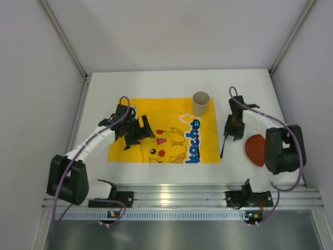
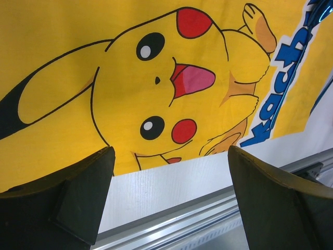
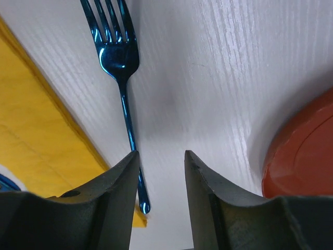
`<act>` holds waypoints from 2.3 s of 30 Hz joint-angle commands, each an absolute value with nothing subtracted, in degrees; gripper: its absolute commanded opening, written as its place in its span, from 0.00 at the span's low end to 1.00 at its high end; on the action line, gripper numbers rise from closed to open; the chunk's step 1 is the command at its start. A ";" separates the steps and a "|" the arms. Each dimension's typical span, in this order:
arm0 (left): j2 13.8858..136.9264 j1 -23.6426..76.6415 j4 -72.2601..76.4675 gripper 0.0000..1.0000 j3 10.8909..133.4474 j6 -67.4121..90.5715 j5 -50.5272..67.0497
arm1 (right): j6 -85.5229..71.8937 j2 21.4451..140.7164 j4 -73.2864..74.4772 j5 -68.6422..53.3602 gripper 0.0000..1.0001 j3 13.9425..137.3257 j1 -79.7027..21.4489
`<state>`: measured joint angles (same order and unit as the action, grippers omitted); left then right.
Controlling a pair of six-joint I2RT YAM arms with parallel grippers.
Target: Set the dinner table for one person
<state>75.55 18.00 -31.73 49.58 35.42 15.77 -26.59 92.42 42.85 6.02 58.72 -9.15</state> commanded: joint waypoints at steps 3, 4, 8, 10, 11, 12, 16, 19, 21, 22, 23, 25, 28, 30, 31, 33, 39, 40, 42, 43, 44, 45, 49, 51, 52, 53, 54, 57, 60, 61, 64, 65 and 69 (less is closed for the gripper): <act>76.38 18.19 -29.79 0.95 50.98 34.02 17.05 | -26.02 96.14 39.29 4.83 0.40 61.87 -8.61; 76.38 18.19 -30.06 0.95 50.98 34.10 16.96 | -26.02 96.50 39.20 4.57 0.40 62.14 -8.53; 75.76 18.19 -30.23 0.95 50.10 34.10 16.61 | -25.93 98.96 38.85 4.05 0.40 63.63 -8.53; 75.06 18.19 -30.41 0.95 49.92 33.93 16.17 | -26.28 100.19 38.41 3.52 0.39 63.90 -8.53; 74.88 18.19 -31.02 0.95 49.92 33.84 16.08 | -26.37 100.54 38.23 3.34 0.39 64.16 -8.53; 74.71 18.19 -31.29 0.95 49.92 33.49 16.00 | -26.37 101.24 37.97 3.17 0.39 64.25 -8.53; 74.62 18.19 -32.43 0.95 50.71 32.78 15.38 | -27.07 101.08 38.05 2.20 0.36 64.95 -8.61; 74.71 18.19 -33.13 0.95 51.24 32.26 14.94 | -27.16 98.10 40.07 1.76 0.36 65.65 -8.61; 74.71 18.19 -33.31 0.95 51.42 32.08 14.51 | -27.51 95.03 40.52 1.85 0.36 65.31 -8.61; 74.62 18.19 -33.31 0.95 51.24 32.08 14.50 | -27.51 94.49 40.52 1.67 0.36 65.13 -8.61; 74.71 18.19 -33.22 0.95 51.24 32.08 14.50 | -27.42 94.05 40.43 1.15 0.36 65.21 -8.53; 74.97 18.19 -32.96 0.95 51.24 32.08 14.68 | -27.34 94.39 40.17 0.79 0.36 65.39 -8.61; 75.76 18.19 -32.96 0.95 51.85 32.08 14.94 | -27.33 96.32 39.29 0.26 0.35 65.74 -8.61; 76.38 18.19 -32.96 0.95 52.29 32.08 15.03 | -27.33 98.16 38.85 0.26 0.35 66.27 -8.61; 76.64 18.19 -32.96 0.95 52.73 32.08 15.03 | -27.25 98.78 38.50 0.35 0.35 66.36 -8.61; 76.82 18.19 -33.05 0.95 53.08 32.17 15.03 | -26.81 100.97 37.97 0.26 0.34 66.97 -8.70; 76.99 18.19 -33.92 0.95 53.88 32.17 14.59 | -25.75 105.72 37.88 0.70 0.25 70.48 -9.05; 76.91 18.19 -34.10 0.95 53.88 32.17 14.50 | -25.40 105.99 38.23 1.23 0.20 70.92 -9.31; 76.82 18.19 -34.36 0.95 53.96 32.17 14.24 | -25.14 107.57 39.37 3.24 0.14 72.07 -10.02; 76.73 18.19 -34.45 0.95 53.70 32.17 14.15 | -24.53 108.10 39.81 4.56 0.11 72.42 -10.28; 76.55 18.19 -34.45 0.95 53.53 32.34 14.06 | -24.43 108.54 40.16 5.09 0.09 72.51 -10.63; 76.38 18.19 -34.37 0.95 53.44 32.43 14.15 | -24.17 109.42 40.69 5.45 0.06 72.34 -10.81; 75.68 18.28 -34.10 0.95 53.43 31.82 14.67 | -23.64 109.87 40.96 6.76 0.00 70.93 -10.90; 75.59 18.80 -34.36 0.95 55.53 30.85 14.42 | -23.64 107.68 41.57 7.38 0.00 70.75 -10.90; 75.67 19.16 -34.54 0.95 56.59 30.50 13.72 | -23.56 106.71 42.01 7.64 0.00 70.93 -10.90; 76.11 19.86 -35.06 0.95 57.82 30.06 13.45 | -23.38 105.66 43.49 8.52 0.00 71.88 -11.07; 76.55 20.30 -35.24 0.95 59.14 29.97 13.45 | -23.20 103.47 44.64 9.48 0.00 72.76 -11.42; 78.74 23.37 -35.16 0.95 65.98 30.06 13.27 | -22.41 98.73 48.67 12.91 0.00 76.28 -12.57; 82.43 27.94 -34.28 0.95 72.30 30.41 13.45 | -22.41 94.68 52.20 12.83 0.00 79.45 -12.66; 84.53 29.17 -34.02 0.95 73.90 30.67 13.45 | -22.67 93.79 52.99 11.61 0.00 81.11 -12.66; 87.96 34.27 -32.44 0.90 79.44 31.11 12.57 | -23.64 90.80 55.72 6.27 0.00 84.01 -12.74; 88.67 36.19 -31.82 0.89 80.50 31.90 12.48 | -23.90 90.36 57.11 4.67 0.00 84.89 -12.74; 90.26 39.98 -24.36 0.87 82.26 34.71 17.03 | -26.01 87.72 60.73 -2.45 0.00 89.64 -13.79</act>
<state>89.62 37.89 -30.96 79.77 32.38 13.78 -24.21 90.19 55.27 3.95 85.80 -12.38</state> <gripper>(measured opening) 0.875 0.014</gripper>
